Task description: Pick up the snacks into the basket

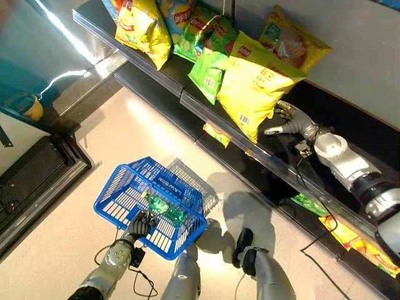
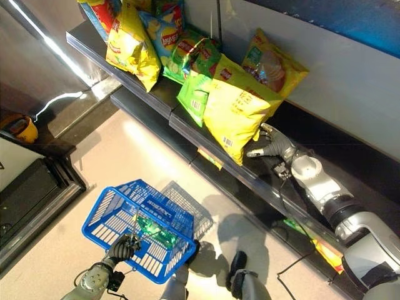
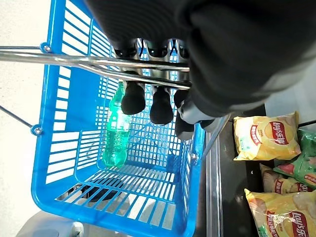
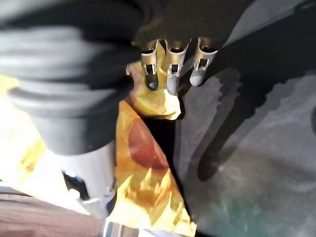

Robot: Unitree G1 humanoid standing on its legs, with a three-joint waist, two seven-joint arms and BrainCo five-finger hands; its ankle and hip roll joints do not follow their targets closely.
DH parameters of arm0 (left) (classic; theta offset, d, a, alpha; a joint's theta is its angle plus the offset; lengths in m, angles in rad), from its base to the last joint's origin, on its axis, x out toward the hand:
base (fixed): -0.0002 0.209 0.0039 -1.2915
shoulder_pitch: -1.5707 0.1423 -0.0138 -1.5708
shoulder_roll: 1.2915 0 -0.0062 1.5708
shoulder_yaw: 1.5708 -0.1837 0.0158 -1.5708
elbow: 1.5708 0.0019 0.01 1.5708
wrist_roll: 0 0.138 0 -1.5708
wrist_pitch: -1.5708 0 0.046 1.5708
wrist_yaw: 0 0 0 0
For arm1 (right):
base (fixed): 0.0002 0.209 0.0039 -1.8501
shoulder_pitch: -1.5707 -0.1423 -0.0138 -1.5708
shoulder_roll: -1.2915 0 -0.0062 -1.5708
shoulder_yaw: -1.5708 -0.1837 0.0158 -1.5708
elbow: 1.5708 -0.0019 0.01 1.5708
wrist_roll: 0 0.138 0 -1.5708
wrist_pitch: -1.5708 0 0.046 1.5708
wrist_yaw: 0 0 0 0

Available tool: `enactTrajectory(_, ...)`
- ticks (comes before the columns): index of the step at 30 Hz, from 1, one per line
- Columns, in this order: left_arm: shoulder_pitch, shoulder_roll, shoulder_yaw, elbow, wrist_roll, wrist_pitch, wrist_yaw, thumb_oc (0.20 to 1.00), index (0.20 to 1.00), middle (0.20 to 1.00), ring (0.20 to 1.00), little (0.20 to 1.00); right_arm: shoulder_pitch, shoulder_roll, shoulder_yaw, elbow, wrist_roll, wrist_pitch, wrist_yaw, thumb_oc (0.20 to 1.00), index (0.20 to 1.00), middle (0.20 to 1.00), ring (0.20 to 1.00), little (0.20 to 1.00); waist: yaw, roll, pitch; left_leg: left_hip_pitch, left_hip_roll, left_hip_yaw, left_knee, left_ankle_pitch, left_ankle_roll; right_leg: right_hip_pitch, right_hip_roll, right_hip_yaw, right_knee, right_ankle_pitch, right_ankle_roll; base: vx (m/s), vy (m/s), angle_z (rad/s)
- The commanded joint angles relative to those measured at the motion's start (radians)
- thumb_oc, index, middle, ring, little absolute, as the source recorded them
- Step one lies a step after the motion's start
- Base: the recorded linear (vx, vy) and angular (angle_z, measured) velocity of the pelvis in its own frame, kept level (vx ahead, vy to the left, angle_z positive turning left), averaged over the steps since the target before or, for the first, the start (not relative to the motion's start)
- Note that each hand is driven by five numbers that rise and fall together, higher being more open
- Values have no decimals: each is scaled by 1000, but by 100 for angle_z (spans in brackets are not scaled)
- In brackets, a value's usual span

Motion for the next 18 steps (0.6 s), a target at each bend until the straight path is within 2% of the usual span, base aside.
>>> enactTrajectory(1, 33, 39, 3, -72, -12, -43, 2, 200, 200, 200, 200, 200, -84, 89, -31, 76, 9, -52, -38, 1000, 1000, 1000, 1000, 1000, 32, -18, 9, 38, 0, 28, -79, 41, 26, 57, -16, 116, -42, 5, 163, -1, 17, -7)
enactTrajectory(8, 14, 21, -29, -41, -38, -33, 16, 200, 200, 200, 200, 200, -228, 186, -133, 325, 33, -53, -157, 1000, 1000, 1000, 1000, 1000, 43, 8, 6, 41, -6, 34, -84, 39, 33, 53, -17, 122, -50, 11, 166, 7, 30, -4)
enactTrajectory(11, 2, 19, -47, -37, -39, -32, 23, 200, 200, 200, 200, 200, -276, 195, -146, 394, 12, -45, -199, 1000, 1000, 1000, 1000, 1000, 48, 18, 4, 38, -8, 34, -85, 40, 35, 55, -21, 119, -55, 12, 168, 17, 43, -1)
enactTrajectory(18, -18, 20, -77, -32, -22, -32, 26, 200, 200, 200, 200, 200, -322, 182, -164, 442, 7, -31, -224, 1000, 1000, 1000, 1000, 1000, 53, 35, 3, 33, -16, 30, -85, 42, 39, 58, -33, 111, -61, 14, 171, 14, 15, 3)
